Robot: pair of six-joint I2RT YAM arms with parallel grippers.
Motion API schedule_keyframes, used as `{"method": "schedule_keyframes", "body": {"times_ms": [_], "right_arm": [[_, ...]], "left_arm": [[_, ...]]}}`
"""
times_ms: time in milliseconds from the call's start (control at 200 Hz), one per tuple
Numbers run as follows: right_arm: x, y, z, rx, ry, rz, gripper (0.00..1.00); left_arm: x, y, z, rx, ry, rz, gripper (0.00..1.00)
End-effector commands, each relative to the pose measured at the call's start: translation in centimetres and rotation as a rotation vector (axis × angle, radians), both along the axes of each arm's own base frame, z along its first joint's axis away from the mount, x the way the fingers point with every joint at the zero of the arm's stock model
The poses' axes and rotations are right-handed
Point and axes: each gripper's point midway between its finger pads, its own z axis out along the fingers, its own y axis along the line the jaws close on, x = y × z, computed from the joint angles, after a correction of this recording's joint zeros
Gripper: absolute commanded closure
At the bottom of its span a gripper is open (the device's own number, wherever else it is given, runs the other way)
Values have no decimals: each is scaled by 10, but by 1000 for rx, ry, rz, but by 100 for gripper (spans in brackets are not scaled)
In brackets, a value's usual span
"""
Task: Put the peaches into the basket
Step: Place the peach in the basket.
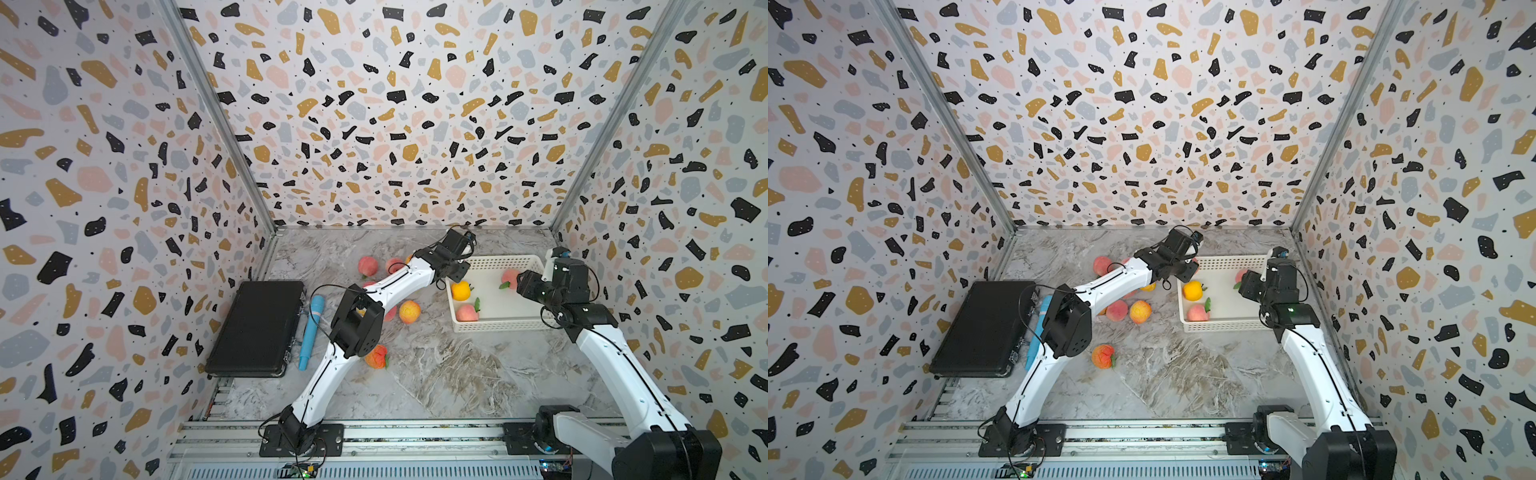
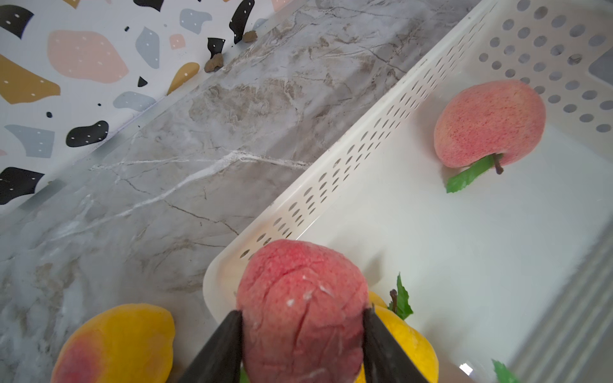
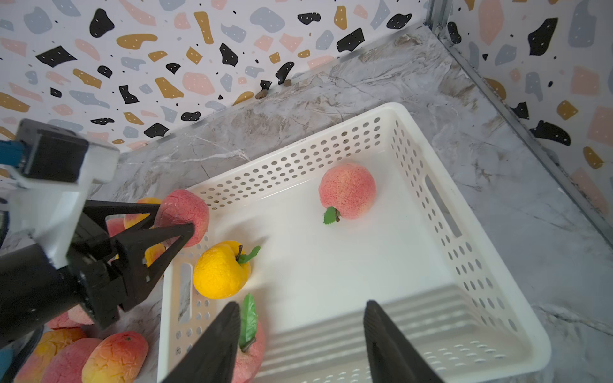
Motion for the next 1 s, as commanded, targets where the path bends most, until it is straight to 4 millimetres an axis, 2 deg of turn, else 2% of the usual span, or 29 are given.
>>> {"method": "schedule_keyframes", "body": {"times_ms": [0, 195, 300, 471, 541, 751, 856, 996], "right_arm": [[-5, 2, 4, 24, -12, 5, 39], [-6, 4, -1, 36, -7, 13, 39], [-6, 4, -2, 30, -3, 17, 39], [-8, 4, -2, 25, 1, 21, 38], [-8, 6, 0, 26, -3, 34, 36], [-8, 12, 5, 35, -10, 69, 34], [-9, 19, 9, 41, -16, 114, 33], [-13, 31, 17, 55, -13, 197, 30]], "left_arm": [[3, -8, 3, 49, -61, -15, 42], [6, -7, -15, 91, -42, -6, 37], [7, -7, -12, 86, -43, -1, 29], [4, -5, 1, 81, -43, 3, 27], [2, -1, 11, 72, -47, 16, 26], [-10, 16, 67, 4, -82, 32, 26], [-12, 40, 90, -38, -49, 73, 26], [-15, 89, 122, -135, 3, 144, 25]]}}
